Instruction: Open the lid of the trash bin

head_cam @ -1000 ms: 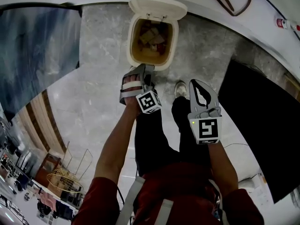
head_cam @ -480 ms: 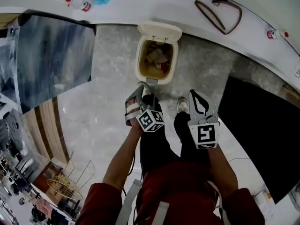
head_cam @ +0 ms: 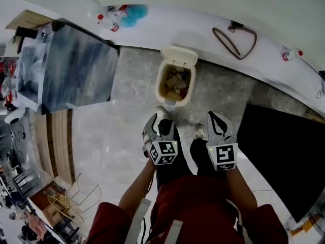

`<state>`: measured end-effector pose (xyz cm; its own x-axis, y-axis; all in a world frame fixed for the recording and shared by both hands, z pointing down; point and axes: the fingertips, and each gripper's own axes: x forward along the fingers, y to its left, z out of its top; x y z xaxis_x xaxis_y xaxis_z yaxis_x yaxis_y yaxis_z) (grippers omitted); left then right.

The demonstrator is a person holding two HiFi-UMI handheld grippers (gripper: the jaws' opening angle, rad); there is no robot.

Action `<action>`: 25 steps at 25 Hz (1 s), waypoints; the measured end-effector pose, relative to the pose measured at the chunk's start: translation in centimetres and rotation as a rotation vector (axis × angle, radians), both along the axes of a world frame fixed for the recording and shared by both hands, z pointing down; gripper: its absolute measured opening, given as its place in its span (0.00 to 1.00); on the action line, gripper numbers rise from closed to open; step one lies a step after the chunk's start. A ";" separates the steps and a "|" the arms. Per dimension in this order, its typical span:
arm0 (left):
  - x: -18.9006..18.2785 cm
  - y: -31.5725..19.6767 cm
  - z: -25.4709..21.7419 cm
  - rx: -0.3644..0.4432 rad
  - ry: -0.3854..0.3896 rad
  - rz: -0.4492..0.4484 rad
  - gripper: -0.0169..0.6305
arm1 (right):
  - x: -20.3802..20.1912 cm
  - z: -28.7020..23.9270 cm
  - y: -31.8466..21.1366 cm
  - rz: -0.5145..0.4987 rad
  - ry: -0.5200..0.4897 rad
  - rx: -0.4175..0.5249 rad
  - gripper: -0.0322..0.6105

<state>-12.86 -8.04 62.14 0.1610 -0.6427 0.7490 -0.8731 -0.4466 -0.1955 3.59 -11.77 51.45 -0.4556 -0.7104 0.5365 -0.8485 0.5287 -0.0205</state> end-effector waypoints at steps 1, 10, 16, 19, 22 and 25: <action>0.0 0.0 -1.3 0.023 0.023 -0.027 0.50 | 0.0 -0.8 0.1 -0.007 -0.003 0.011 0.05; 0.2 0.7 -12.7 0.245 0.139 -0.158 0.48 | 0.2 -8.5 0.6 -0.033 -0.066 0.110 0.05; -1.6 1.6 -19.8 0.385 0.159 -0.257 0.47 | -1.5 -14.6 2.0 -0.092 -0.122 0.189 0.05; -2.4 2.3 -22.8 0.454 0.171 -0.295 0.47 | -2.3 -17.9 2.6 -0.129 -0.146 0.245 0.05; -2.9 3.1 -25.7 0.526 0.185 -0.322 0.47 | -2.4 -21.3 2.8 -0.141 -0.166 0.318 0.05; -3.3 3.4 -28.8 0.600 0.221 -0.358 0.47 | -1.9 -24.3 2.5 -0.138 -0.201 0.368 0.05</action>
<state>-16.14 -4.64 33.36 -0.0290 -0.9737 0.2259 -0.9929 0.0021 -0.1187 1.68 -9.31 27.15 -0.6290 -0.7628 0.1500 -0.7680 0.6397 0.0326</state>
